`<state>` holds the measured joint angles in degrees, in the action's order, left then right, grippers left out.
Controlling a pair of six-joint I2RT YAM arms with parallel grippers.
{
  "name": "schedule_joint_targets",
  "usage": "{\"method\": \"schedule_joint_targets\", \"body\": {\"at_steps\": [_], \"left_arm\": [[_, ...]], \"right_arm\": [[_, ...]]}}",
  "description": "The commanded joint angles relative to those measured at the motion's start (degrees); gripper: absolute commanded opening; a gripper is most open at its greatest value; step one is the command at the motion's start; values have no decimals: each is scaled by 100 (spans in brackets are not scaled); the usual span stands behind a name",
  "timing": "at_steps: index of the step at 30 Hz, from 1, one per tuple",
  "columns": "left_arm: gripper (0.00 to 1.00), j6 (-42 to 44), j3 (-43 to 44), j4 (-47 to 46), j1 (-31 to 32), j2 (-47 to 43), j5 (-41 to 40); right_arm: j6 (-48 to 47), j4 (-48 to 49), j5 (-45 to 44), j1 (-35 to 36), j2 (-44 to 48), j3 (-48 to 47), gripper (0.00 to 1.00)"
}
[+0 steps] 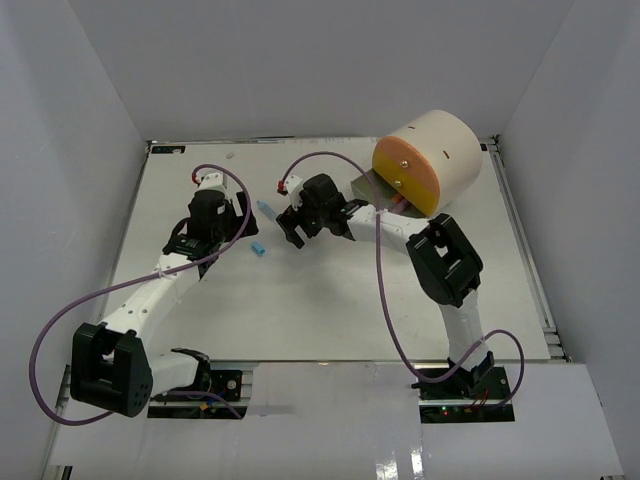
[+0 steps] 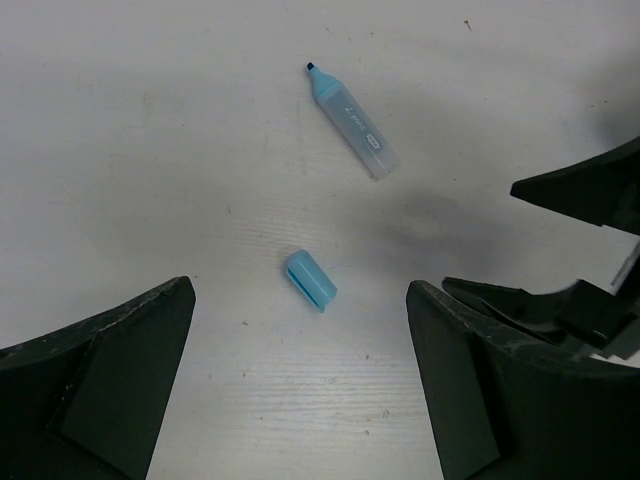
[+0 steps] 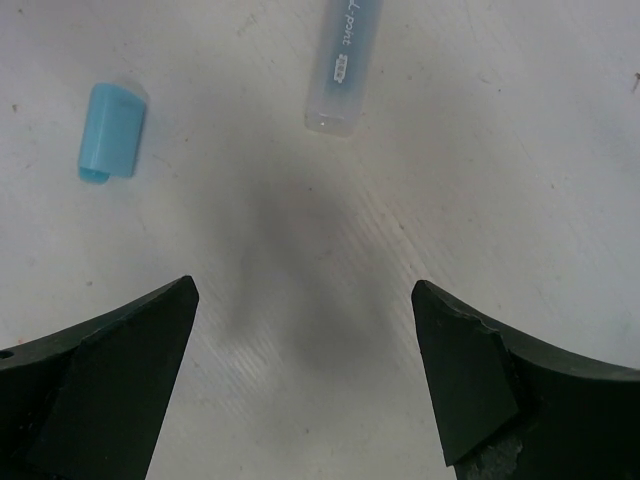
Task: Sort the stationery into containers
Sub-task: Pick up the pen from the center of the board.
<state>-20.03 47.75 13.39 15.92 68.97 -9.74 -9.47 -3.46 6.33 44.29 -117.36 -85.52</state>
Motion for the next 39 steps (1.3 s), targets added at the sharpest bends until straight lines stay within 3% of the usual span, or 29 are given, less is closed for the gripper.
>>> {"method": "schedule_joint_targets", "body": {"at_steps": [1, 14, 31, 37, 38, 39], "left_arm": [[98, -45, 217, -3, -28, -85, -90], [98, -53, 200, -12, -37, -103, -142], [98, -53, 182, -12, -45, -121, -169], [98, -71, 191, -12, -45, -121, -125], [98, -80, 182, -20, -45, -121, -125], [98, -123, 191, -20, -45, -112, -29]], "right_arm": [[270, 513, -96, 27, -313, -509, 94], [438, 48, -150, 44, -1588, -1924, 85], [350, -427, -114, 150, -2423, -2795, 55], [359, -243, -325, 158, -2221, -2330, 33], [367, -173, -360, 159, -2073, -2199, 27], [463, 124, -360, 159, -1767, -1493, 15]]}}
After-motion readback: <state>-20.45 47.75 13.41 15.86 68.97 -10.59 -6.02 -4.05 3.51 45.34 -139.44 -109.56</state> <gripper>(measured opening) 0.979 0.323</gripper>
